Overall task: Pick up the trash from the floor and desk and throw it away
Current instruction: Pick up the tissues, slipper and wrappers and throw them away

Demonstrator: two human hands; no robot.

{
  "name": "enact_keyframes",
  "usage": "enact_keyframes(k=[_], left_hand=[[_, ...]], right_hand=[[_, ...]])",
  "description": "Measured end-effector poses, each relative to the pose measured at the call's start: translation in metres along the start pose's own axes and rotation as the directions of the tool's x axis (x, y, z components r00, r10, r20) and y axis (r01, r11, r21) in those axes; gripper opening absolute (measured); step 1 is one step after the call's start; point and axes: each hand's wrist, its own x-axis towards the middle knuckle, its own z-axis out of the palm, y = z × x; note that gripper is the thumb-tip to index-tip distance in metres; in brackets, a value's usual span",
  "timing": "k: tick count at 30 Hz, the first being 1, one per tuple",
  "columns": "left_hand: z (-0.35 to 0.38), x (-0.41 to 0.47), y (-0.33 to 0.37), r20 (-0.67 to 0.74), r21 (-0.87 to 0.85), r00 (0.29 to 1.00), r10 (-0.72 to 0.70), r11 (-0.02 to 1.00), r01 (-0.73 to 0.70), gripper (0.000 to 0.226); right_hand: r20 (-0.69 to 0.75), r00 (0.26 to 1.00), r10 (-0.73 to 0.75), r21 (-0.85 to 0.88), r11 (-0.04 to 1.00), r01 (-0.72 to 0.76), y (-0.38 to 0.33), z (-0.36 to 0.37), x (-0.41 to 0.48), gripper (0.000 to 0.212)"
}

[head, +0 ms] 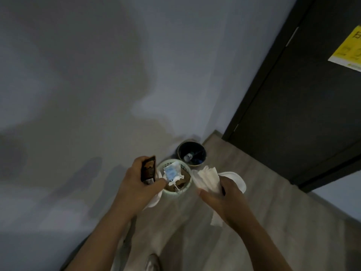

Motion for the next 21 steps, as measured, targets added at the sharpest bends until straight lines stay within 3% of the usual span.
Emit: enact_keyframes(k=[11, 16, 21], left_hand=[[0.028, 0.109, -0.033, -0.062, 0.076, 0.988, -0.144, 0.986, 0.149, 0.044], [0.065, 0.157, -0.046, -0.110, 0.104, 0.952, -0.286, 0.949, 0.297, 0.053], [0.109, 0.211, -0.076, -0.123, 0.112, 0.926, -0.356, 0.923, 0.369, 0.054]], right_hand=[[0.239, 0.970, 0.034, -0.019, 0.999, -0.030, 0.042, 0.020, 0.152, 0.062], [0.362, 0.930, 0.058, -0.015, 0.998, -0.057, 0.069, 0.024, 0.231, 0.060], [0.477, 0.878, 0.027, -0.075, 0.997, 0.010, 0.104, 0.044, 0.307, 0.059]])
